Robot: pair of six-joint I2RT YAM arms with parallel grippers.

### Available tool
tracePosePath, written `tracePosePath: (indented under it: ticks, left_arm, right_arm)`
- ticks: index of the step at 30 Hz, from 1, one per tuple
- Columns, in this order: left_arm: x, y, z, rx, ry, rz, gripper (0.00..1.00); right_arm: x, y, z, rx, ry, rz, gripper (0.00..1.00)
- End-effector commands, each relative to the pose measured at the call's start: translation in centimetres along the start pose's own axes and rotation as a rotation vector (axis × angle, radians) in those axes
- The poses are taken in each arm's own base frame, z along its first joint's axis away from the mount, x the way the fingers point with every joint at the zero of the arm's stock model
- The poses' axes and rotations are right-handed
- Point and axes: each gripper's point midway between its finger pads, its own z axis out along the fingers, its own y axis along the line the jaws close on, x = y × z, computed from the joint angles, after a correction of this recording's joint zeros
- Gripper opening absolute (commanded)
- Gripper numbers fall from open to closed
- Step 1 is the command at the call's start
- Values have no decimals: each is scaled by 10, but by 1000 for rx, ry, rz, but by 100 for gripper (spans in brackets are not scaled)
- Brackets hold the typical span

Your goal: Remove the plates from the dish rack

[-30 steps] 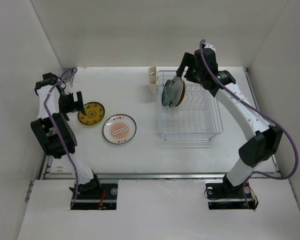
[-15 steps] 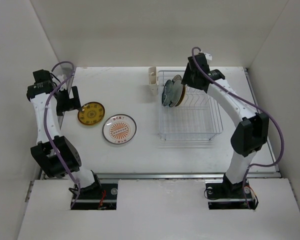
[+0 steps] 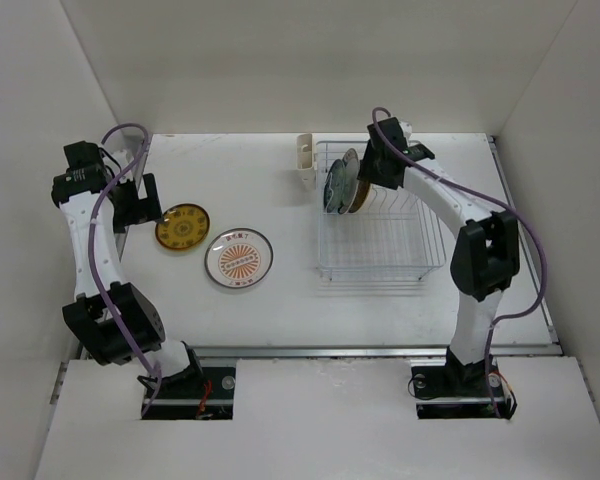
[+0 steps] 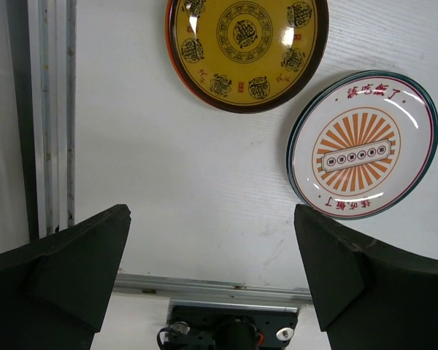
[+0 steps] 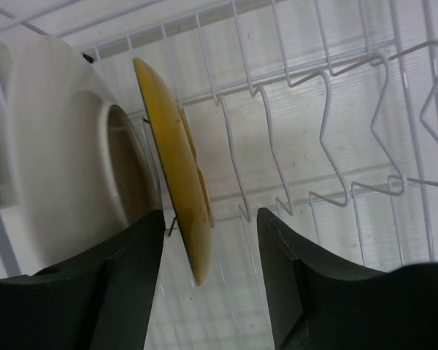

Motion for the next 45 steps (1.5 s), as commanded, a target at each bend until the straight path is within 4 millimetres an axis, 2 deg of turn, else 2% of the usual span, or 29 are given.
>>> tracePosePath:
  ticks: [1, 5, 8, 10, 11, 14, 15, 17, 18, 21, 22, 23, 25, 26, 27, 28, 29, 30, 31, 32, 34, 36, 37, 38, 39, 40, 41, 43, 45]
  left_arm:
    - [5, -4, -8, 11, -6, 11, 94]
    - [5, -2, -8, 1, -5, 11, 94]
    - [7, -5, -11, 11, -6, 11, 94]
    - [9, -5, -12, 12, 3, 9, 94]
    - [9, -5, -12, 12, 3, 9, 94]
    - [9, -7, -12, 21, 2, 9, 94]
    - [10, -9, -15, 31, 0, 9, 94]
    - [5, -15, -20, 60, -18, 12, 94]
    - [5, -17, -23, 70, -15, 11, 94]
    - [2, -24, -30, 102, -26, 13, 94]
    - [2, -26, -30, 113, -27, 13, 94]
    - [1, -29, -34, 123, -28, 13, 94]
    - [1, -40, -41, 180, -32, 53, 94]
    - [2, -44, -42, 202, -28, 60, 94]
    - [-1, -52, -44, 231, -39, 73, 94]
    - [1, -62, -47, 293, -40, 83, 94]
    - [0, -70, -48, 328, -43, 91, 94]
    - [0, -75, -50, 358, -49, 100, 94]
    - [-1, -85, -49, 416, -45, 103, 94]
    - [0, -92, -50, 440, -45, 125, 94]
    - [-1, -97, -45, 452, -25, 136, 93]
    - [2, -103, -45, 462, -11, 148, 93]
    - [5, -105, -47, 476, -3, 143, 92]
    - [4, -106, -47, 485, -4, 143, 92]
    - [4, -108, -45, 497, -9, 143, 92]
    - [5, -111, -45, 501, -6, 151, 92]
    - [5, -111, -45, 500, -15, 155, 90]
    - [5, -109, -41, 491, -14, 155, 89]
    - [10, -104, -32, 468, 13, 147, 89]
  right_arm:
    - [-4, 10, 10, -62, -1, 25, 59]
    - [3, 11, 25, -74, 22, 28, 49]
    - [1, 9, 24, -58, 14, 28, 21]
    - [-12, 4, 11, -43, -23, 35, 4]
    - [-20, 1, 5, -26, -53, 40, 0]
    - [-38, 0, -24, -17, -118, -10, 0]
    - [-53, -7, -34, 28, -166, -8, 0]
    - [-63, -16, -55, 79, -195, -25, 0]
    - [-76, -23, -66, 133, -239, -32, 0]
    - [-81, -50, -93, 270, -251, -68, 0]
    - [-93, -64, -109, 346, -298, -61, 0]
    - [-94, -75, -121, 389, -297, -81, 0]
    - [-100, -78, -142, 408, -331, -89, 0]
    - [-107, -75, -160, 380, -364, -67, 0]
    - [-109, -65, -167, 332, -379, -57, 0]
    - [-107, -45, -176, 253, -390, -72, 0]
    - [-94, -19, -173, 123, -347, -102, 0]
    - [-101, 9, -185, -20, -391, -99, 0]
    - [-93, 34, -185, -144, -378, -124, 0]
    - [-66, 80, -186, -373, -302, -186, 0]
    - [-40, 126, -177, -581, -253, -223, 0]
    - [-5, 171, -185, -813, -141, -269, 0]
    - [9, 192, -173, -881, -96, -272, 0]
    - [19, 206, -176, -949, -62, -284, 0]
    - [38, 224, -188, -1065, 1, -313, 0]
    - [41, 239, -181, -1117, 8, -313, 0]
    - [51, 250, -186, -1171, 42, -308, 0]
    - [67, 265, -195, -1283, 98, -323, 0]
    - [83, 280, -193, -1362, 143, -313, 0]
